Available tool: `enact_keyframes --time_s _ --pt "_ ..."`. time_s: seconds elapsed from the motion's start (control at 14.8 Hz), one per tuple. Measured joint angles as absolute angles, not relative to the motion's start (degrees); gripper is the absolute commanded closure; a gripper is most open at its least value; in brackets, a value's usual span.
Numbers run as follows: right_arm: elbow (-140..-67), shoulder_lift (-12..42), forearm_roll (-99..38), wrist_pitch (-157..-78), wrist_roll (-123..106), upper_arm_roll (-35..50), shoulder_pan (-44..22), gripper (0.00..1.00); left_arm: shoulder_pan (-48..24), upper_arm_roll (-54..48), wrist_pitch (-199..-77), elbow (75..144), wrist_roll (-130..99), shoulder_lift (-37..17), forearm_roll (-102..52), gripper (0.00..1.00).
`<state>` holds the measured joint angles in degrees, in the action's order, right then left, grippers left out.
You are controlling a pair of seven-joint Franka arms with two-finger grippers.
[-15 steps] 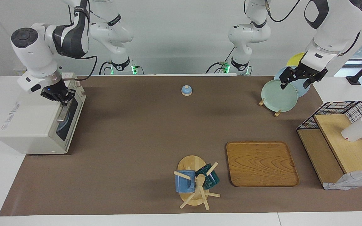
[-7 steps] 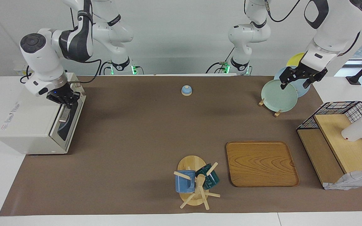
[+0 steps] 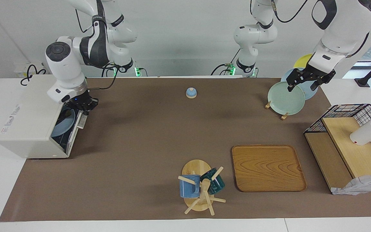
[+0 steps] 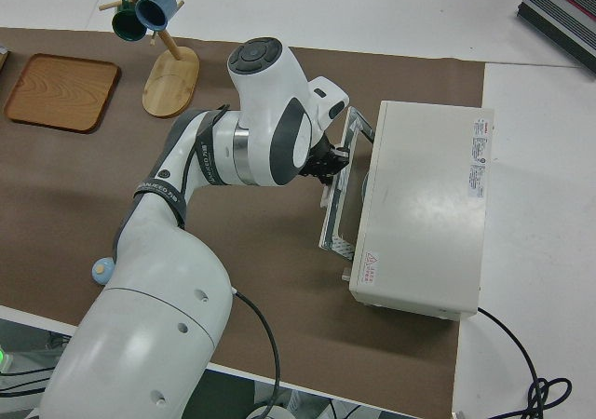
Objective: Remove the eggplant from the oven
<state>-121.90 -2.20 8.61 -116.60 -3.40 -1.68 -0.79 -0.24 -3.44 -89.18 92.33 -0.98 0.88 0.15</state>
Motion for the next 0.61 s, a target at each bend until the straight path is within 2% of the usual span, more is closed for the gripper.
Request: enact_keyframes --time_s 0.34,0.61 --pt "-127.63 1.41 6.93 -127.89 0.43 -0.82 -2.81 1.00 -0.24 -3.44 -89.18 92.33 -0.98 0.88 0.15 0.00" --pt "-128.57 4.49 5.73 -131.77 1.29 -0.61 -2.97 1.00 -0.24 -3.44 -89.18 92.33 -0.98 0.88 0.15 0.00"
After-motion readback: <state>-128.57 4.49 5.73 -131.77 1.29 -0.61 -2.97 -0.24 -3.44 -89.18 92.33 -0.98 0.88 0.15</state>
